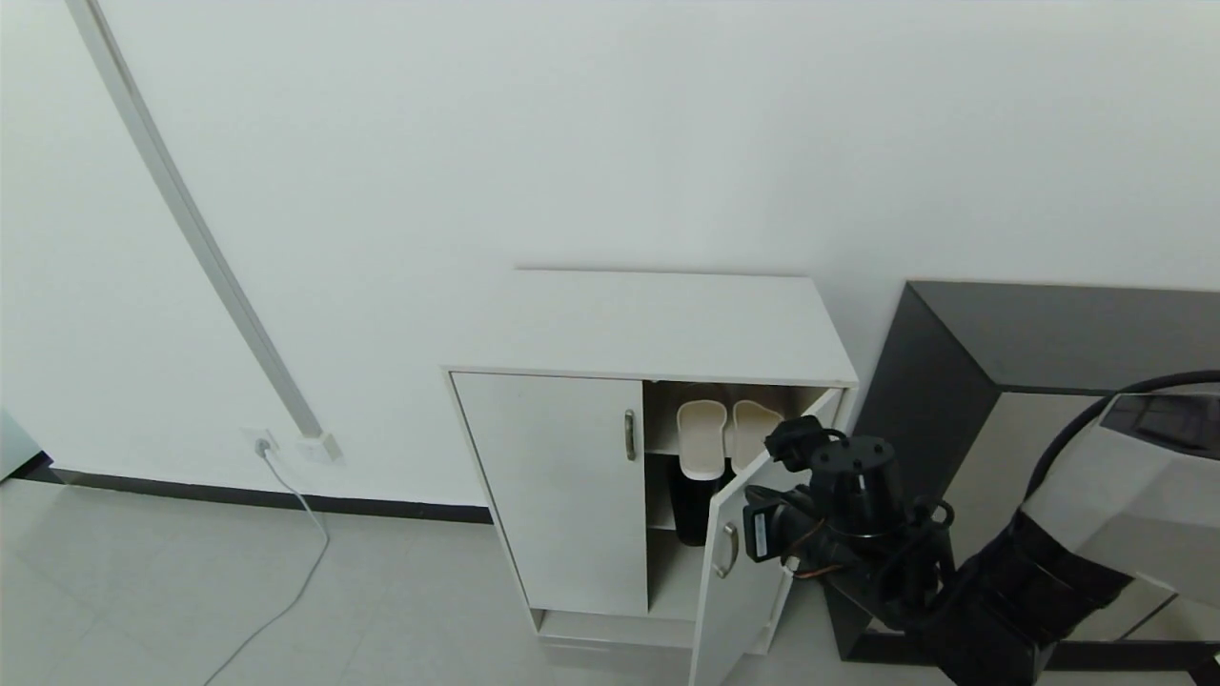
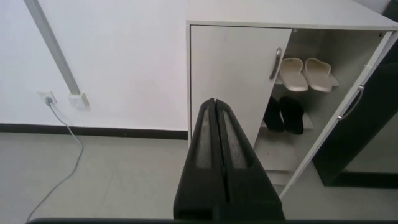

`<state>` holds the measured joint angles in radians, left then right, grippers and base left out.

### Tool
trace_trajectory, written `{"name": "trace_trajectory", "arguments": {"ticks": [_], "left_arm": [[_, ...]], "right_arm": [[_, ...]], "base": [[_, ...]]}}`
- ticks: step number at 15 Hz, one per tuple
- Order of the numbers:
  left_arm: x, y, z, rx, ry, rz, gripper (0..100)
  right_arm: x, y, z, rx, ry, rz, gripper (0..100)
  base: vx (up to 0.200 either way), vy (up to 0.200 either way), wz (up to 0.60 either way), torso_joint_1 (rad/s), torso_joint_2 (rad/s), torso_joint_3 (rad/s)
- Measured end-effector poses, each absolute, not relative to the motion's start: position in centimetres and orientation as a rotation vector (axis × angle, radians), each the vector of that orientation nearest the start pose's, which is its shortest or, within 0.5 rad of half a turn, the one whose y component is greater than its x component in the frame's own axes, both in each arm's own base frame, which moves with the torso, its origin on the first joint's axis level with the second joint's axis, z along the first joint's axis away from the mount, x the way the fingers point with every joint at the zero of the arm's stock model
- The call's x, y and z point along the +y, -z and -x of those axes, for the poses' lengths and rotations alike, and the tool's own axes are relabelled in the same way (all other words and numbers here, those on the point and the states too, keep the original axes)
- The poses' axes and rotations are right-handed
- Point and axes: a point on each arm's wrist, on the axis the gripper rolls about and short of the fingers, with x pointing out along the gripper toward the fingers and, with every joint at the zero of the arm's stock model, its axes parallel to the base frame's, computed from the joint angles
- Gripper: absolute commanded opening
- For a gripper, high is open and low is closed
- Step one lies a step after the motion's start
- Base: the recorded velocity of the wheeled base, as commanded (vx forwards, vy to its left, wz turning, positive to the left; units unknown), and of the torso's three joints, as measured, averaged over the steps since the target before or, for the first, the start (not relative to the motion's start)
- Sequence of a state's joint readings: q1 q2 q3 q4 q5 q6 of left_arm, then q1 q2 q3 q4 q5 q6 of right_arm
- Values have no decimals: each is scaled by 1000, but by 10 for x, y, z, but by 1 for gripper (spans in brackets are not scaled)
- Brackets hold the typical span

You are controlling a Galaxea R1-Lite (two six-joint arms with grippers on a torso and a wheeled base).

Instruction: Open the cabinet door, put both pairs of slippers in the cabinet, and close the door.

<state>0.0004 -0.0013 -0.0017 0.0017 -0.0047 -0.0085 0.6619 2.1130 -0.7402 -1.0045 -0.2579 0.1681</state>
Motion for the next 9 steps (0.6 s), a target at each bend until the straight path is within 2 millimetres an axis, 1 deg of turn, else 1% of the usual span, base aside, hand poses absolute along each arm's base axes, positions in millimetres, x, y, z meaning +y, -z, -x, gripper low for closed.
{"name": "trace_trajectory", "arguments": {"ticks": [5, 9], "left_arm": [[0, -76, 23, -3, 3, 10, 0], [0, -76, 23, -3, 2, 10, 0]], "right_arm": [[222, -61, -328, 306, -326, -26, 0], [224, -51, -357, 278, -296, -43, 0]], "base": [[0, 0, 0, 0, 0, 0], [0, 0, 0, 0, 0, 0]]}}
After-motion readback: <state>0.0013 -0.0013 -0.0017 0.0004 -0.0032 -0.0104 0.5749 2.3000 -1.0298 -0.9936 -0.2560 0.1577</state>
